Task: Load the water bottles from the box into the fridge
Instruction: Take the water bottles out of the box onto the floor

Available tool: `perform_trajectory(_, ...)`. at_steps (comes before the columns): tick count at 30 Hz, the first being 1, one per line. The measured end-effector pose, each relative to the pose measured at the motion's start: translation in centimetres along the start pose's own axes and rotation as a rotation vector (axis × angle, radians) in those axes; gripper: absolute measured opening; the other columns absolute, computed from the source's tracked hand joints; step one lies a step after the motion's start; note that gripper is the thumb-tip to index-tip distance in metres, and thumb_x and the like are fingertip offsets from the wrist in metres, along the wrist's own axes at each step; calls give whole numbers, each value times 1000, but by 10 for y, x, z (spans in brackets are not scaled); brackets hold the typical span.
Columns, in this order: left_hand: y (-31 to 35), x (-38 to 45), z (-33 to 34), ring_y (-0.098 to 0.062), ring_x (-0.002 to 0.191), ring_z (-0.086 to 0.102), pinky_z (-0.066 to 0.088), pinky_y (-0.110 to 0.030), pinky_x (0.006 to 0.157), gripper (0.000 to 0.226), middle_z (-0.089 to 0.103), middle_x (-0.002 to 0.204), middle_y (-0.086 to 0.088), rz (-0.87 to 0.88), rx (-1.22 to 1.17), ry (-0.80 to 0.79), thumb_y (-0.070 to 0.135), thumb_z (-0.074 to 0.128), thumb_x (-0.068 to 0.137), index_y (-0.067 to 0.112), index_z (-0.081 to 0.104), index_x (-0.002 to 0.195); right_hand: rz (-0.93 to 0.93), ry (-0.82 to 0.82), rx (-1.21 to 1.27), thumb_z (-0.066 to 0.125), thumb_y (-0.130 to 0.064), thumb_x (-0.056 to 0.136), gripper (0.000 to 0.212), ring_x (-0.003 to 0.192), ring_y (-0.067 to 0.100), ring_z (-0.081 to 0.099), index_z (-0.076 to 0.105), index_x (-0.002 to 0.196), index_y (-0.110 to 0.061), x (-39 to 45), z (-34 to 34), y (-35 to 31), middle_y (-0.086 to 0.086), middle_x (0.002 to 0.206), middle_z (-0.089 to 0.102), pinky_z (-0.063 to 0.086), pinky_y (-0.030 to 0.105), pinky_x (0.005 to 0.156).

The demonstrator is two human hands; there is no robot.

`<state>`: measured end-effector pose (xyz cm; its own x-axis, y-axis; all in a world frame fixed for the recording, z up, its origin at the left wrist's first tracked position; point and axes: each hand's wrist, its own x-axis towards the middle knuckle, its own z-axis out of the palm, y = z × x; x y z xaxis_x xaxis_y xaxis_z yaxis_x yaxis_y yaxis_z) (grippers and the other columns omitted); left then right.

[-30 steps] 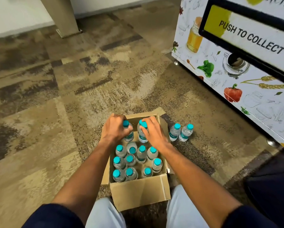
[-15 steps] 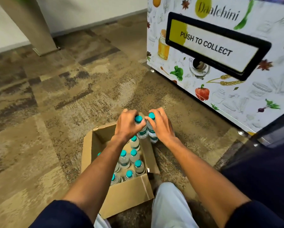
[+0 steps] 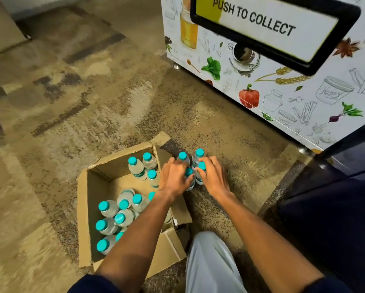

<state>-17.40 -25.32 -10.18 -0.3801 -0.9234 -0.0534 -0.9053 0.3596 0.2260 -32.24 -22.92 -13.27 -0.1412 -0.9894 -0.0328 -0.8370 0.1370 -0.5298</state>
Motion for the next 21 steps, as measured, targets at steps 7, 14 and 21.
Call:
perform_trajectory(7,-1,9,31,-26,110,50,44,-38,91,41,63,116,-8,14,77,-87,43,60,90,14,59,119,55,-70,-59,65,-18,91,45,112,27,50,54,135,-14,-2,22,17,12,123,55,45,35,92)
perform_trajectory(14,-2,10,36,-27,112,49,46,-39,92,43,62,121,-9,-59,39,-135,40,61,90,14,58,124,67,-50,-62,66,-20,91,46,115,26,48,53,134,-13,-1,18,18,10,127,56,44,39,97)
perform_trajectory(21,-22,-1,6,-30,114,50,46,-40,94,41,64,114,-13,-136,-110,-17,35,60,92,14,56,126,-22,32,-96,66,-25,90,43,113,25,48,57,130,-15,-1,8,-17,6,125,55,38,39,95)
